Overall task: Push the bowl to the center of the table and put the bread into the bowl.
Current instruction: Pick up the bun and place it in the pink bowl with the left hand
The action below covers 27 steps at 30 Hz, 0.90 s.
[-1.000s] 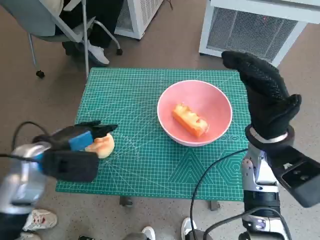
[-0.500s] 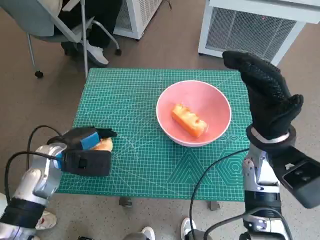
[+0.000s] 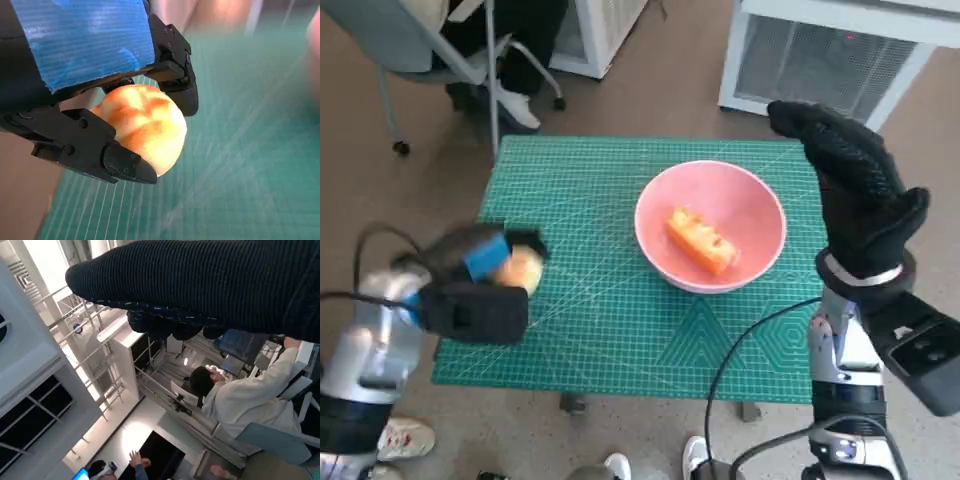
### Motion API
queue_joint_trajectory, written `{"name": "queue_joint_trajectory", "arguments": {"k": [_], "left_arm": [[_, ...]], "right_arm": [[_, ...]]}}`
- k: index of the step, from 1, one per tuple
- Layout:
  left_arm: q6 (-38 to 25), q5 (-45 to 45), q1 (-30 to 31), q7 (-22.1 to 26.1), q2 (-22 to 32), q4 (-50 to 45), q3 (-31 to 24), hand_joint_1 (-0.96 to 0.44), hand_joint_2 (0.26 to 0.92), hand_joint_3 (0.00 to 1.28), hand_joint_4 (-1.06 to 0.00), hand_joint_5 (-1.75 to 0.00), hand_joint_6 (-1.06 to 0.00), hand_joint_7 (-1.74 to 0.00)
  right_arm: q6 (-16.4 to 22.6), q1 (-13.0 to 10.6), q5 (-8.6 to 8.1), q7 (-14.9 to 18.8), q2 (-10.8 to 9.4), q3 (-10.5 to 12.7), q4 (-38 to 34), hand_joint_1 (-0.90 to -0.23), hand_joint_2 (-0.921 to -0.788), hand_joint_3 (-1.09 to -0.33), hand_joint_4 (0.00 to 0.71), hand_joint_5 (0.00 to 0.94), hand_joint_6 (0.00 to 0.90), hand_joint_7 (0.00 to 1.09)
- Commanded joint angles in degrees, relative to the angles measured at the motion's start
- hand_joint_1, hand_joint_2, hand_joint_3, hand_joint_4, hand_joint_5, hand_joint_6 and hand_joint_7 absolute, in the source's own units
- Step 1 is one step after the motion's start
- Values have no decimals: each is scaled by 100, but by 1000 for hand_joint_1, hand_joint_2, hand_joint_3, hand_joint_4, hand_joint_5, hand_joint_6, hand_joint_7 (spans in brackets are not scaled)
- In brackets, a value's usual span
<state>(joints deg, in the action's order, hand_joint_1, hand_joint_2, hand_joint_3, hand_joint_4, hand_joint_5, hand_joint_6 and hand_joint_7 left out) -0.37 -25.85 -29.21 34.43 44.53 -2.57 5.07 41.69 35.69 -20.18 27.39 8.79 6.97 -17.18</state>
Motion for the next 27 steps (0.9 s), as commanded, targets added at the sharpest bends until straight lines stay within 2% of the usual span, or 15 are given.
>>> {"name": "queue_joint_trajectory", "arguments": {"k": [1,4,8,14,21,27], "left_arm": [[404,312,-748,-315,-215,-254,-178,1,919,154,-579,-1249,-544,-1290],[824,275,-1384,-671,-505,-59,-14,1,920,129,-599,-1243,-575,-1244],[1409,138,-1943,-1021,-799,379,236,0,920,118,-601,-1241,-595,-1224],[2349,-212,-3164,-1412,-1485,1614,909,0,920,99,-630,-1168,-607,-1254],[2705,-668,-4023,-1721,-2155,2989,1475,0,920,62,-698,-1057,-632,-1260],[2707,-1060,-4496,-2110,-2718,4251,1882,0,920,76,-673,-1070,-629,-1272]], "right_arm": [[45,36,48,28,-8,22,-157,-561,-921,-818,-1,427,-1,603],[78,66,91,11,-27,2,-195,-557,-921,-819,-1,428,-1,604],[128,107,122,7,-36,-6,-272,-555,-921,-820,-1,428,-1,604],[230,171,127,20,-49,-12,-400,-551,-921,-818,-1,429,-1,605],[323,229,104,33,-77,-22,-511,-552,-921,-815,-1,432,-1,605],[418,237,135,-4,-81,-10,-550,-554,-921,-815,-1,434,-1,603]]}}
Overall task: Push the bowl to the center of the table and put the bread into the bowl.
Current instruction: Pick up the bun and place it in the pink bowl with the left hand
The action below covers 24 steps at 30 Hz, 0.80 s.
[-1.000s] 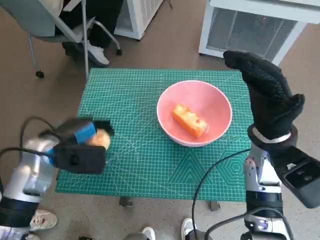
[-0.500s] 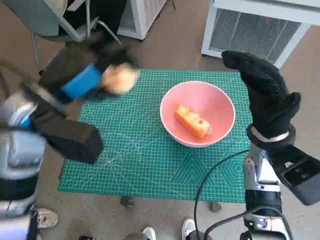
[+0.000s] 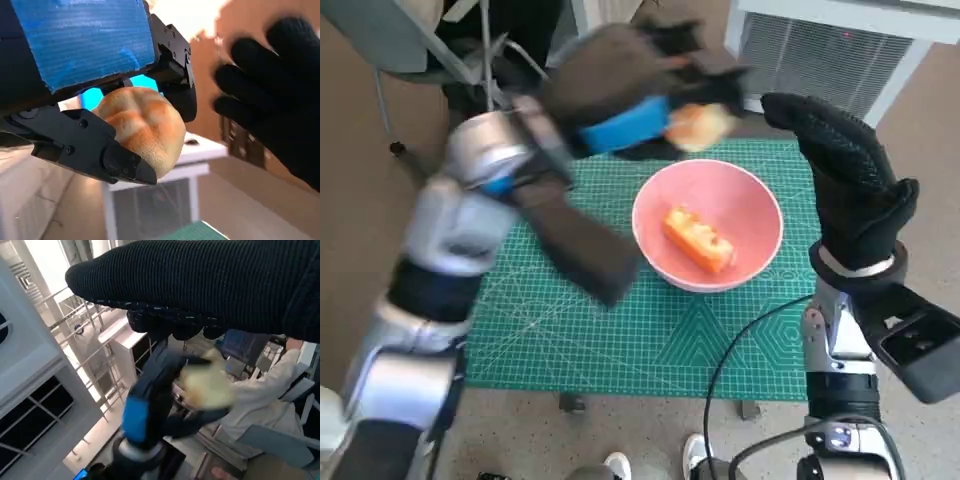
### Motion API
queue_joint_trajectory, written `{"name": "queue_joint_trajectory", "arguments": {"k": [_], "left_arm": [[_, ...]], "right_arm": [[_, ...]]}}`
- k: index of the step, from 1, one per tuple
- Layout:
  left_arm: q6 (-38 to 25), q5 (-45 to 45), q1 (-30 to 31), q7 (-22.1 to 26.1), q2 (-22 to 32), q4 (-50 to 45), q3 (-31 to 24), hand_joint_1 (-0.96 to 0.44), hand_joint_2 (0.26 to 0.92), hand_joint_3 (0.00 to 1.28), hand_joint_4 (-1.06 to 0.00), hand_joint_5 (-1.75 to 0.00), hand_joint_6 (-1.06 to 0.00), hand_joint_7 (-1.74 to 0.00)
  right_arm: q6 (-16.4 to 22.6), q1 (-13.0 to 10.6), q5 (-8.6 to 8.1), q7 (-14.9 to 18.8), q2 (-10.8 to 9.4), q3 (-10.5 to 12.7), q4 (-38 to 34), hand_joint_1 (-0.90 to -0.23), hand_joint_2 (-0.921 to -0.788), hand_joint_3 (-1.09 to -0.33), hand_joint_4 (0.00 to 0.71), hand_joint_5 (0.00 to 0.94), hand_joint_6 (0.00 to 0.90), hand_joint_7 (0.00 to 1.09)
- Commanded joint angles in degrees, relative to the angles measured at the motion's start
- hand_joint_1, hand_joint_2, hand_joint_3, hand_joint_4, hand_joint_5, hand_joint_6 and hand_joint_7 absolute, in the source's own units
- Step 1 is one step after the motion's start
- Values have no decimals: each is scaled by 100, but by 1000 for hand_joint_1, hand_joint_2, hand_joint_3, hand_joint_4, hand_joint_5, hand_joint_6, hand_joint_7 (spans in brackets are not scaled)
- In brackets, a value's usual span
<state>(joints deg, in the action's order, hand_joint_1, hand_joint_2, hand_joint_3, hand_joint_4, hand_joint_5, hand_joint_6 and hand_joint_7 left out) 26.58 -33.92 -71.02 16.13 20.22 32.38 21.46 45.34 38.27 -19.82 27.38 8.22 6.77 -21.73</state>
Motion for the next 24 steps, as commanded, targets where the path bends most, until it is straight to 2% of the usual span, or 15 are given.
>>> {"name": "queue_joint_trajectory", "arguments": {"k": [1,8,11,12,13,14,15,16,17,18,20,22,24], "left_arm": [[-13,-279,-370,-334,-397,994,296,0,920,80,-663,-1079,-631,-1270],[-127,-358,-598,-648,-945,2311,527,0,921,104,-624,-1153,-609,-1262],[-253,-285,-584,-510,-1116,2724,569,-1,921,146,-586,-1221,-551,-1291],[-298,-259,-580,-437,-1157,2826,574,-70,921,172,-549,-1112,-530,-1326],[-398,-221,-559,-242,-1197,2922,582,-169,921,214,-538,-868,-495,-1381],[-464,-196,-549,-108,-1224,2993,589,-172,906,204,-486,-715,-420,-1253],[-616,-177,-552,186,-1243,3042,612,-174,896,169,-423,-470,-357,-977],[-722,-164,-558,392,-1254,3073,628,-200,891,120,-295,-302,-286,-718],[-915,-162,-600,722,-1269,3096,661,-210,892,99,-250,-241,-268,-613],[-1055,-159,-629,955,-1278,3102,683,-243,886,65,-160,-154,-211,-445],[-1386,-115,-692,1449,-1303,3051,689,-299,879,28,-65,-62,-144,-261],[-1620,-47,-694,1771,-1308,2948,650,-348,876,15,-33,-32,-118,-194],[-1687,-6,-637,1899,-1278,2838,613,-395,876,9,-16,-16,-106,-157]], "right_arm": [[74,-23,99,-5,-18,18,-102,-554,-921,-815,-1,434,-1,602],[145,-63,108,-45,5,46,-96,-550,-921,-818,-1,435,-1,600],[150,-90,107,-66,19,60,-66,-551,-921,-817,-1,435,-1,599],[150,-97,107,-71,23,62,-59,-552,-921,-816,-1,435,-1,599],[146,-109,109,-77,31,65,-43,-553,-921,-815,-1,435,-1,599],[144,-118,113,-83,36,65,-32,-554,-921,-815,-1,435,-1,599],[148,-131,119,-89,43,70,-24,-556,-921,-815,-1,435,-1,599],[151,-141,124,-94,48,72,-18,-559,-921,-813,-1,435,-1,599],[157,-151,121,-93,55,79,-20,-560,-921,-813,-1,435,-1,599],[162,-158,119,-92,59,83,-20,-562,-921,-812,-1,435,-1,599],[161,-168,115,-97,68,93,-19,-563,-921,-810,-1,436,-1,599],[152,-177,122,-114,74,99,-5,-563,-921,-810,-1,437,-1,599],[141,-181,113,-119,76,105,3,-563,-921,-810,-1,437,-1,599]]}}
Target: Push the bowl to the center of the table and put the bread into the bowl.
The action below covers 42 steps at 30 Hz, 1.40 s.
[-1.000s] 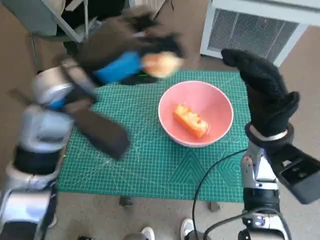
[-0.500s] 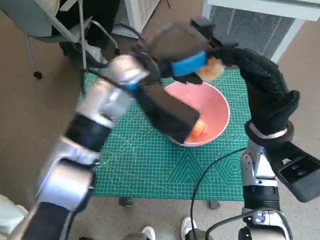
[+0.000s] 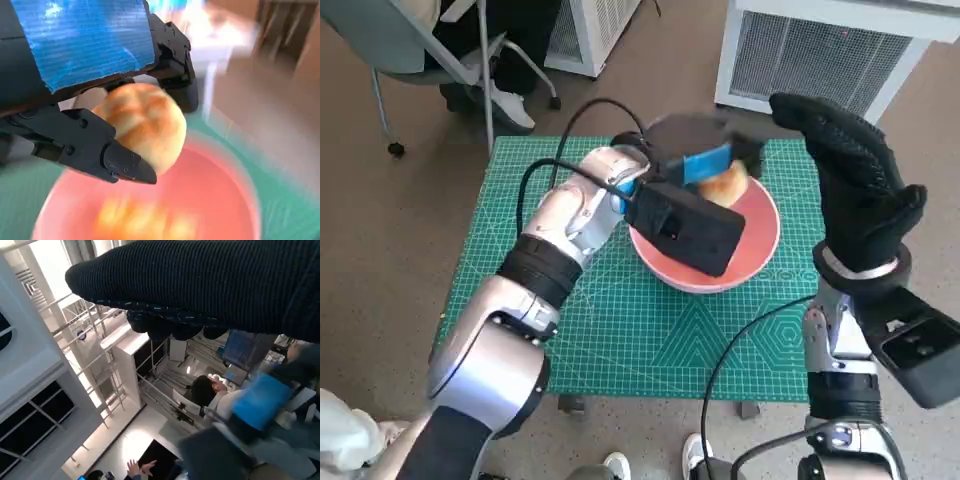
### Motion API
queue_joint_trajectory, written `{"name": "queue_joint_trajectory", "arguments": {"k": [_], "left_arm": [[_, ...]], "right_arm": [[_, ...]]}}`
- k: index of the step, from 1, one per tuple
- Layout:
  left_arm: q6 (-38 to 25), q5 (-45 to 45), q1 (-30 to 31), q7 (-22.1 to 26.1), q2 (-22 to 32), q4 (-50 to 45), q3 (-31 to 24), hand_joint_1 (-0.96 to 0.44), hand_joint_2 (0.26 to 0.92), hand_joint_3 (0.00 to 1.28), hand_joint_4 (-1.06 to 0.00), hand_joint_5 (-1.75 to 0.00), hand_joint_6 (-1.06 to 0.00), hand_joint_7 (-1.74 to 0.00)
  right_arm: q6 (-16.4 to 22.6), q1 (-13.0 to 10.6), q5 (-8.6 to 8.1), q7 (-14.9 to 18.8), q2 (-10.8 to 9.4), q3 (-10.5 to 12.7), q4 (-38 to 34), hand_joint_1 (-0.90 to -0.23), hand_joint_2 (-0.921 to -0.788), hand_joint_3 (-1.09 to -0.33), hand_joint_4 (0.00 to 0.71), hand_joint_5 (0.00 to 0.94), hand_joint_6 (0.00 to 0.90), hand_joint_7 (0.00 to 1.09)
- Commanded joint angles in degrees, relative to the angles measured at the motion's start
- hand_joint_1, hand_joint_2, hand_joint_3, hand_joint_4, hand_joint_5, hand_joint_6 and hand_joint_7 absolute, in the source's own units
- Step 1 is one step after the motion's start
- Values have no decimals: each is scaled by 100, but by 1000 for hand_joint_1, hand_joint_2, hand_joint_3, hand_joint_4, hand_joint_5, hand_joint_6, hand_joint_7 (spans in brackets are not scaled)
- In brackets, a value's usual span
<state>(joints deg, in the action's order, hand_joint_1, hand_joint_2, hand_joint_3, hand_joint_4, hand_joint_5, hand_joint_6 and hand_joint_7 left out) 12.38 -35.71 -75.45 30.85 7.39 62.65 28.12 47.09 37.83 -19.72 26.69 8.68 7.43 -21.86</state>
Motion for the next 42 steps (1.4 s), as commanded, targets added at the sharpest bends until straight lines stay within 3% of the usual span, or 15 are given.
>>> {"name": "queue_joint_trajectory", "arguments": {"k": [1,10,19,24,27,31,34,42], "left_arm": [[-224,201,-133,415,41,-251,-78,-416,876,7,-10,-10,-101,-143],[516,728,430,-73,382,-797,-540,-544,891,8,1,1,-83,-99],[1398,2027,1308,-674,720,-1917,-1756,-537,918,38,1,1,-120,-111],[1908,2423,1950,-1588,637,-2605,-2363,-539,920,205,-54,-22,-209,-155],[2217,2903,2282,-1833,460,-2770,-2705,-565,921,326,-109,-40,-248,-179],[2531,3587,2617,-1804,256,-2979,-2976,-610,921,442,-149,-43,-247,-184],[2599,4119,2831,-1579,177,-3101,-3119,-618,921,455,-174,-39,-250,-187],[2305,4885,3310,-1303,-42,-3744,-3232,-660,921,416,-199,-13,-277,-136]], "right_arm": [[-37,-136,94,-50,30,44,9,-564,-921,-810,-1,437,-1,599],[-34,-83,115,-114,16,91,-32,-556,-921,-807,-1,437,-1,598],[34,47,223,-252,31,171,-99,-556,-921,-797,-1,435,-1,601],[46,195,337,-405,90,264,-210,-553,-921,-779,8,429,-1,597],[39,305,469,-564,117,313,-257,-551,-921,-767,46,379,-1,601],[-8,448,573,-714,134,350,-291,-559,-921,-758,109,279,-1,613],[-44,548,603,-780,139,345,-298,-562,-921,-752,140,231,-1,627],[-246,755,468,-687,146,267,-330,-562,-921,-746,179,161,-1,638]]}}
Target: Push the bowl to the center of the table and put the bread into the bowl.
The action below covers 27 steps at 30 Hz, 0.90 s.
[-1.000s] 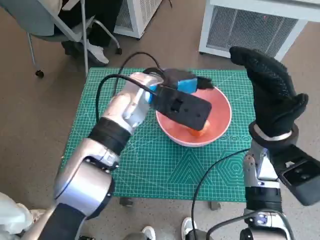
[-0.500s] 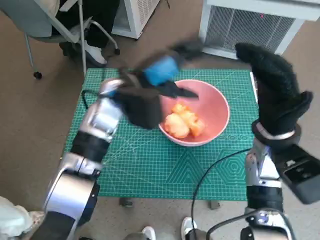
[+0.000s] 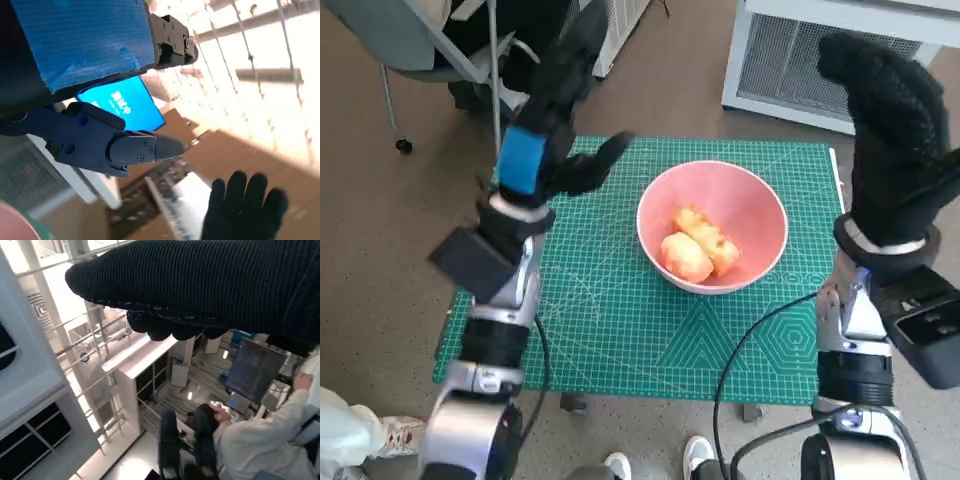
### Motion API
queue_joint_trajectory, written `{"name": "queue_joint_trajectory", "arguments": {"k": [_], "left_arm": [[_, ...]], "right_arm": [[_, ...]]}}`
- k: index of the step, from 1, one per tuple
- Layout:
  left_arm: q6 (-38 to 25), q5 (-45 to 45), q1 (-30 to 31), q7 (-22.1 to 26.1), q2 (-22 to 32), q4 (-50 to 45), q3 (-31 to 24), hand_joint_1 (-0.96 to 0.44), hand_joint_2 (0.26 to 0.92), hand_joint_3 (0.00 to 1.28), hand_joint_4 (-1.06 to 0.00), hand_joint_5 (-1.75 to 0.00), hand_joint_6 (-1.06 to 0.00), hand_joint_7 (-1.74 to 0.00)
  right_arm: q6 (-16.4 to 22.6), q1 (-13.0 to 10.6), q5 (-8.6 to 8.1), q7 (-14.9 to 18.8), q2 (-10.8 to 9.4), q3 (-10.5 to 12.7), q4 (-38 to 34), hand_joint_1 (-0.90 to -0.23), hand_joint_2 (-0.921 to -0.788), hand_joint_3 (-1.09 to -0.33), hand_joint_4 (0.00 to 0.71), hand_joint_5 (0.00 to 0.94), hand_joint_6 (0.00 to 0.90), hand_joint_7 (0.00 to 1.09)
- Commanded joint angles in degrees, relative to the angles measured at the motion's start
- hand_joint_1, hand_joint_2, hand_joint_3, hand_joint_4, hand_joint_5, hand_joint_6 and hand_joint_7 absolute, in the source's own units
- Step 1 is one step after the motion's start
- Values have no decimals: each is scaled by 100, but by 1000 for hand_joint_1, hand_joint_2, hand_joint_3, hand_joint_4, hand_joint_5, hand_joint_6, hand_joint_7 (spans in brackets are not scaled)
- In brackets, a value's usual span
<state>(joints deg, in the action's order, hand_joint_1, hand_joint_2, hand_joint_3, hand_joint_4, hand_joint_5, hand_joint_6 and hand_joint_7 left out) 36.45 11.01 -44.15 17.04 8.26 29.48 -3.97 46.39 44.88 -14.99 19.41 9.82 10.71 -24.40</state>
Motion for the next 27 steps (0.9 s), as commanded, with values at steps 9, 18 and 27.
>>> {"name": "queue_joint_trajectory", "arguments": {"k": [9,18,27], "left_arm": [[-152,135,414,92,-171,-928,6,-691,921,408,-192,-2,-301,-116],[27,-8,505,84,-216,-1026,22,-678,921,433,-182,0,-315,-89],[-70,197,540,226,-231,-1090,13,-666,921,433,-178,-1,-324,-76]], "right_arm": [[-277,131,-67,191,55,-159,-114,-574,-921,-731,194,131,-1,642],[-238,212,-45,275,108,-176,-188,-565,-921,-730,203,107,-1,628],[-190,297,-19,326,128,-196,-297,-562,-921,-731,209,95,-1,614]]}}
